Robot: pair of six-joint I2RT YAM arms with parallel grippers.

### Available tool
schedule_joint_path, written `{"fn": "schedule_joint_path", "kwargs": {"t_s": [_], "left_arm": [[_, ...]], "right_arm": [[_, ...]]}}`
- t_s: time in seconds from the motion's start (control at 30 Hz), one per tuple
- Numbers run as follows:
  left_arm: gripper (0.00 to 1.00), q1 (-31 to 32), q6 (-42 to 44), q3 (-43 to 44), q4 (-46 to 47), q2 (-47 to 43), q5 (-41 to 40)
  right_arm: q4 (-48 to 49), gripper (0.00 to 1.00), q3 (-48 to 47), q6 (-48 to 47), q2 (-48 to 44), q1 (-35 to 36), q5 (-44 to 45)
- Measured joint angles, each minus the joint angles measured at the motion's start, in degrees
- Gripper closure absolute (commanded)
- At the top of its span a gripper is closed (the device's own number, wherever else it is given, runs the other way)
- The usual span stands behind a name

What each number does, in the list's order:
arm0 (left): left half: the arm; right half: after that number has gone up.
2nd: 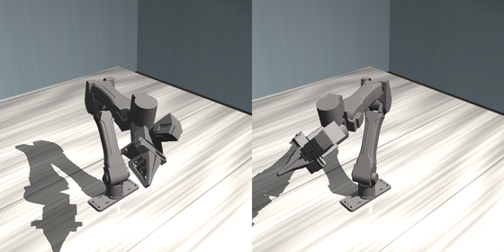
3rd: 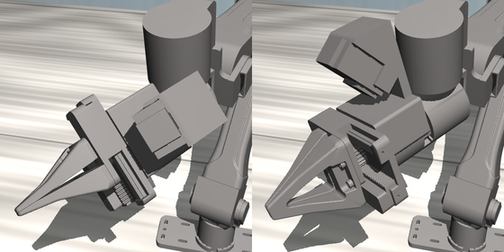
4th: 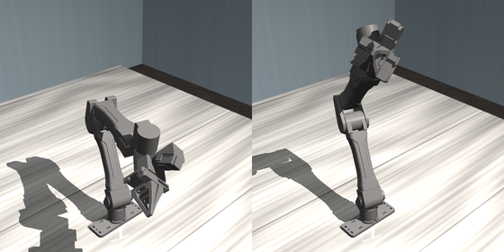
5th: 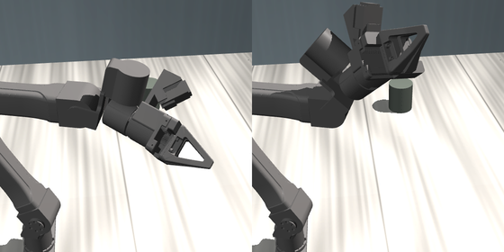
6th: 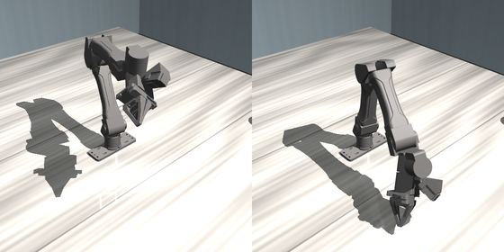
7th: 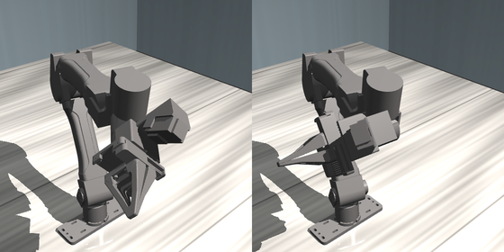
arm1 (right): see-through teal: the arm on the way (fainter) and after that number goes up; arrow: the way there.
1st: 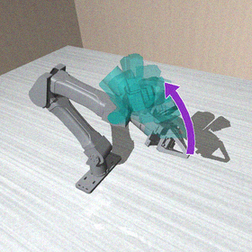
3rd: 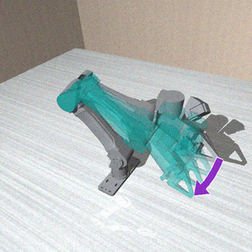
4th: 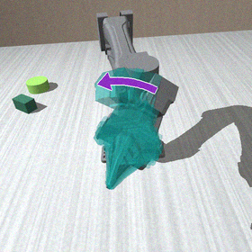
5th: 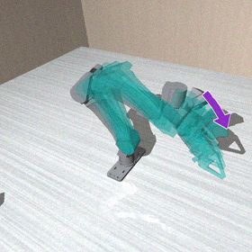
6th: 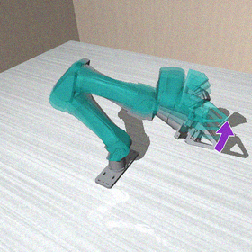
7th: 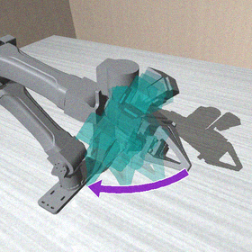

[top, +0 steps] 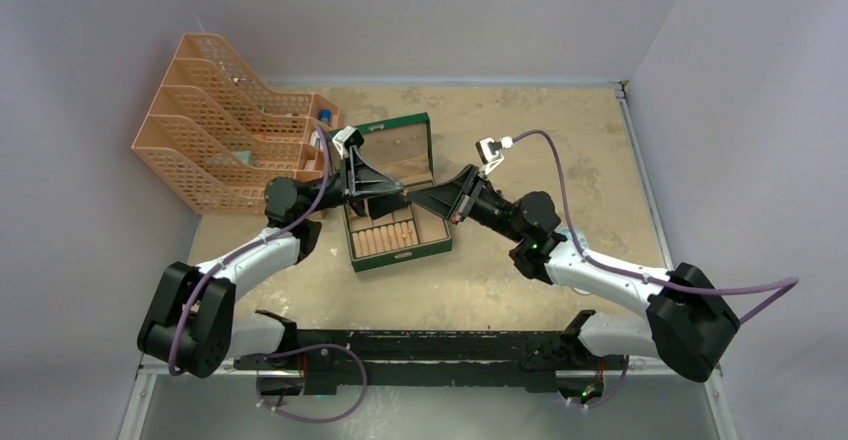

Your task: Organize the mixed jewelry

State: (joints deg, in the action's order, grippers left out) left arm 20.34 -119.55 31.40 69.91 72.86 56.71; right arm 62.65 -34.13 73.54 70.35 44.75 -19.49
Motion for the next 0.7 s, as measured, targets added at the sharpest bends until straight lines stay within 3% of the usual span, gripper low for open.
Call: {"fn": "schedule_joint_path", "kwargs": {"t_s": [0.57, 0.7], "left_arm": [[0.76, 0.0, 0.0, 0.0, 0.5, 0.2, 0.1], [0.89, 0.0, 0.0, 0.0, 1.2, 0.2, -0.1]], "right_arm": [[0.5, 1.0, 0.8, 0.0, -1.9, 0.2, 0.5], [-0.7, 1.0, 0.9, -0.1, -2.2, 0.2, 0.5]]}}
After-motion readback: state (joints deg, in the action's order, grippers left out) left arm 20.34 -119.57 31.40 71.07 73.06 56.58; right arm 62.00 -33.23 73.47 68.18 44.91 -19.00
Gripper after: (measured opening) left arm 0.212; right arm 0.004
